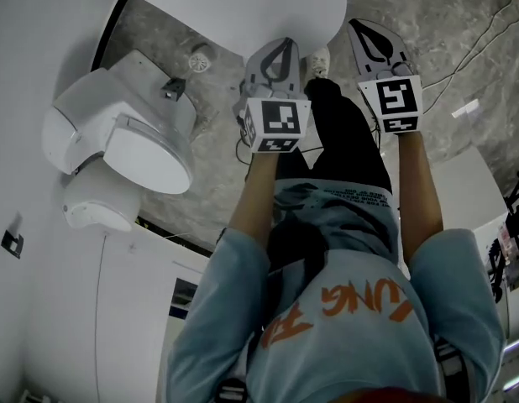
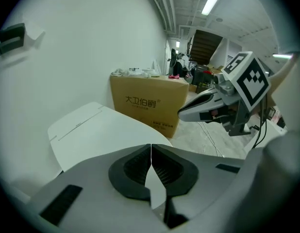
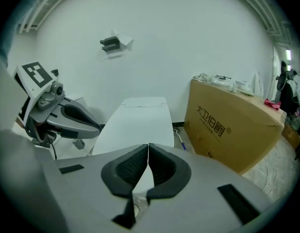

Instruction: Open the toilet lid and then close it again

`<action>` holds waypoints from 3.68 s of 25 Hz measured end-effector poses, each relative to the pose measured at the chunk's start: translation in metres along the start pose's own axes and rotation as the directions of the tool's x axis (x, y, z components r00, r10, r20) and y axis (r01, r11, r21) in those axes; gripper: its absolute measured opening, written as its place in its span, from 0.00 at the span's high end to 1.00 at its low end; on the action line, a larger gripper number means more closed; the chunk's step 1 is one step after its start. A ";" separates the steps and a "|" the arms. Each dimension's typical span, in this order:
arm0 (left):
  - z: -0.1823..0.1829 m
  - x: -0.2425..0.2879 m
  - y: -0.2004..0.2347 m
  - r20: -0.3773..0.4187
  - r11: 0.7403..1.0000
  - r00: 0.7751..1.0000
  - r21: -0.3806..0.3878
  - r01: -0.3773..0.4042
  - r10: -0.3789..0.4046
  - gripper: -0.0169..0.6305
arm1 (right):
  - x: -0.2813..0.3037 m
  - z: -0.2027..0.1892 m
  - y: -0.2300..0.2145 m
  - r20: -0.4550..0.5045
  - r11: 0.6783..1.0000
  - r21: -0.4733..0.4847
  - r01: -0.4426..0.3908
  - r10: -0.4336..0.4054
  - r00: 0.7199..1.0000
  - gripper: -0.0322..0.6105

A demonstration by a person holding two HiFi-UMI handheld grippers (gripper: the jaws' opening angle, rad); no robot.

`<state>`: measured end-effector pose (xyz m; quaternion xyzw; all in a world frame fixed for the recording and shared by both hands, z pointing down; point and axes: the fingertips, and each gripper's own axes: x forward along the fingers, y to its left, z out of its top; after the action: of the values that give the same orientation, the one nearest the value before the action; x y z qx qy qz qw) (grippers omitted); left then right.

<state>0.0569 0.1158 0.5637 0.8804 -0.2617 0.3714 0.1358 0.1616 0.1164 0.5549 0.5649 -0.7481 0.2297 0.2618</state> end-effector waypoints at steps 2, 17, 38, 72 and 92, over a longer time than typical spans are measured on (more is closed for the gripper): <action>-0.015 0.013 -0.005 -0.025 1.000 1.000 0.019 -0.004 0.005 0.93 | 0.012 -0.015 0.004 -0.018 0.999 -0.040 -0.031 0.030 0.999 0.90; -0.101 0.076 -0.038 -0.207 0.940 0.978 0.337 0.059 0.013 0.61 | 0.063 -0.119 0.066 -0.218 0.807 -0.491 -0.328 0.250 0.943 0.41; -0.152 0.095 -0.035 -0.306 0.876 0.942 0.482 0.026 0.141 0.44 | 0.105 -0.162 0.081 -0.361 0.386 -0.828 -0.406 0.188 0.914 0.36; -0.078 0.015 -0.030 -0.262 0.770 0.942 0.638 0.006 0.209 0.44 | 0.019 -0.043 0.093 -0.348 0.527 -0.756 -0.389 0.180 0.920 0.46; 0.006 -0.059 -0.013 -0.170 0.723 0.967 0.690 -0.019 0.188 0.56 | -0.034 0.048 0.109 -0.216 0.363 -0.885 -0.290 0.232 0.948 0.52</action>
<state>0.0327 0.1448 0.5156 0.8037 -0.1382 0.5468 -0.1894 0.0570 0.1377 0.4911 0.1998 -0.8240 -0.1588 0.5059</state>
